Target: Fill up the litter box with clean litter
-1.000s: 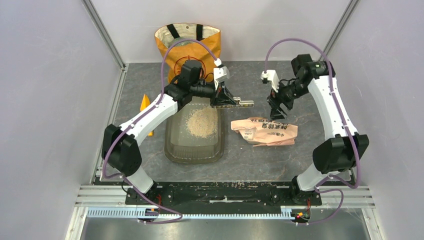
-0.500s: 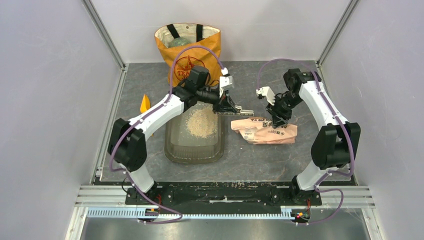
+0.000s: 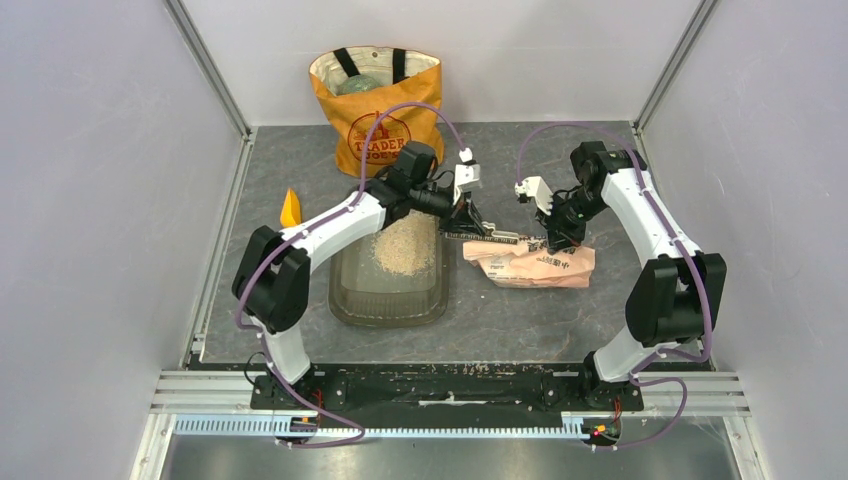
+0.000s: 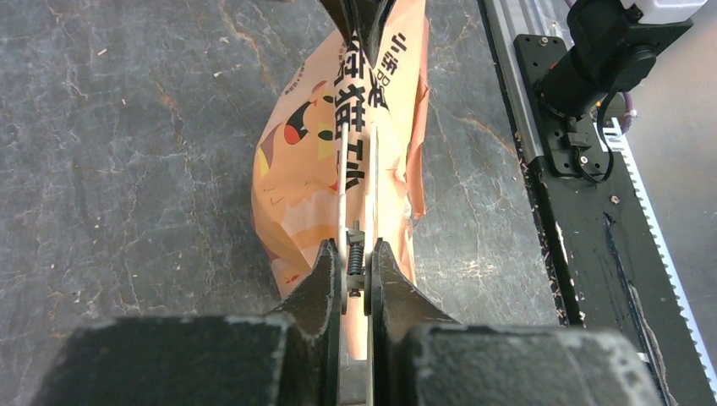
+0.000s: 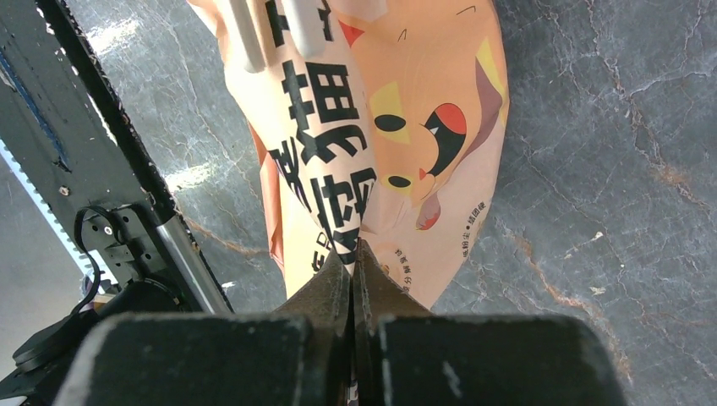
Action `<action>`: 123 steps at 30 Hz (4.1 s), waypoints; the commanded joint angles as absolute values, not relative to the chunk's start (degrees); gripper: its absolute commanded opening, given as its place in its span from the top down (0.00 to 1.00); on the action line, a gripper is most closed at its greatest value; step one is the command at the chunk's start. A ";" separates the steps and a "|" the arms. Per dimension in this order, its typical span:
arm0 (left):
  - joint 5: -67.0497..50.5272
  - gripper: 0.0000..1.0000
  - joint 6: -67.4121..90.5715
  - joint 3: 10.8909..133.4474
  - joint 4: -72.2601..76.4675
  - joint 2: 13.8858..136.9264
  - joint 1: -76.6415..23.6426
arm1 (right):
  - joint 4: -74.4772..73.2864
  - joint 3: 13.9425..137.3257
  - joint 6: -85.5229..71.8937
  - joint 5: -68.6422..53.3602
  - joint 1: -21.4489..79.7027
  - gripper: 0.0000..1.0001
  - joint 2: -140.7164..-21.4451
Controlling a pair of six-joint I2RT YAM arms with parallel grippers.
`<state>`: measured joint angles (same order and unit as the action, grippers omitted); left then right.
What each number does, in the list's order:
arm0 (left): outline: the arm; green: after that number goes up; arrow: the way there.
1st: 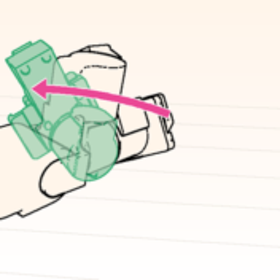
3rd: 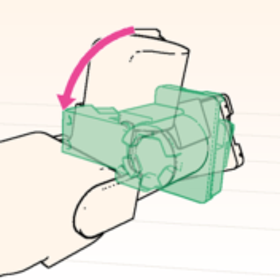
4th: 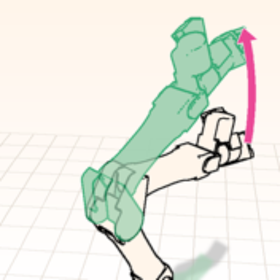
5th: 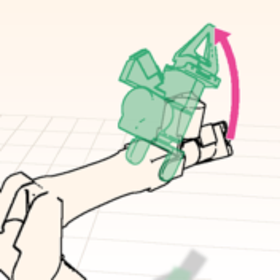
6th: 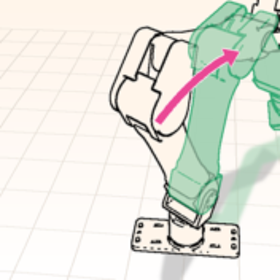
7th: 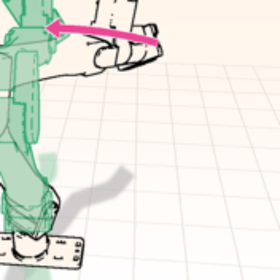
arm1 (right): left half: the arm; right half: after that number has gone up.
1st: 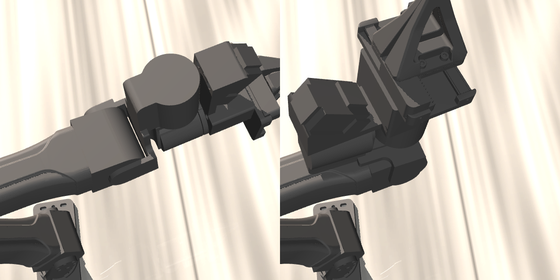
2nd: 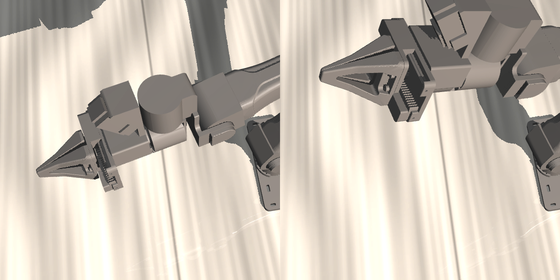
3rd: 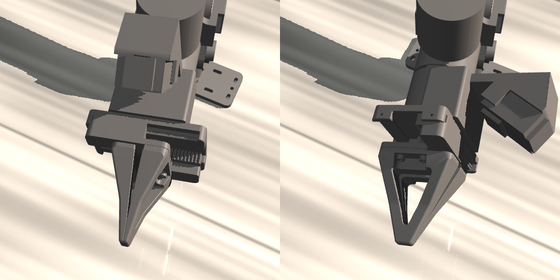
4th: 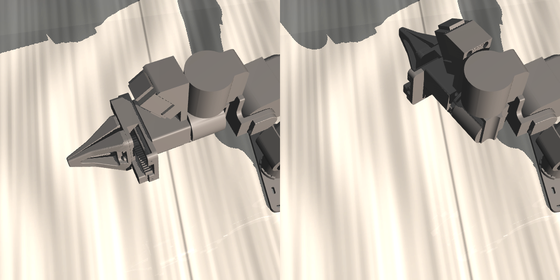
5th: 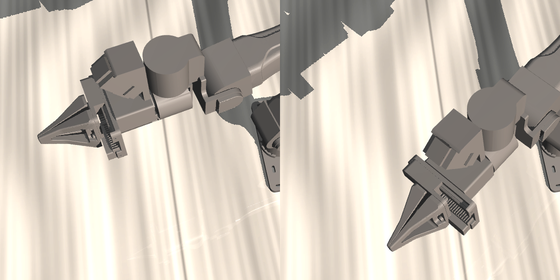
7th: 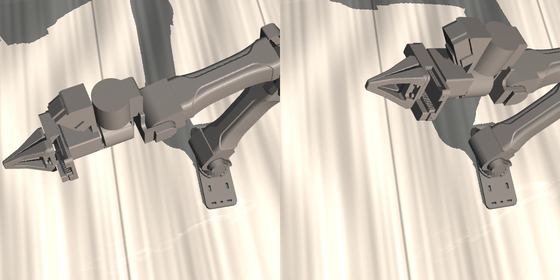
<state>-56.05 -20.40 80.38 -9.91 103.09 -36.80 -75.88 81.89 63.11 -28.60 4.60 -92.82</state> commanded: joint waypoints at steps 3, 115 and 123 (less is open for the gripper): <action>-57.52 0.98 -20.25 81.31 -7.21 105.33 -37.68 | -75.43 82.01 64.35 -28.87 3.97 1.00 -90.17; -45.18 0.52 -17.82 71.32 10.71 107.39 -43.24 | -80.54 85.84 65.41 -30.50 3.88 1.00 -91.00; -45.06 0.30 -15.63 73.41 8.12 103.20 -41.87 | -80.66 85.87 64.99 -29.88 3.86 0.85 -90.66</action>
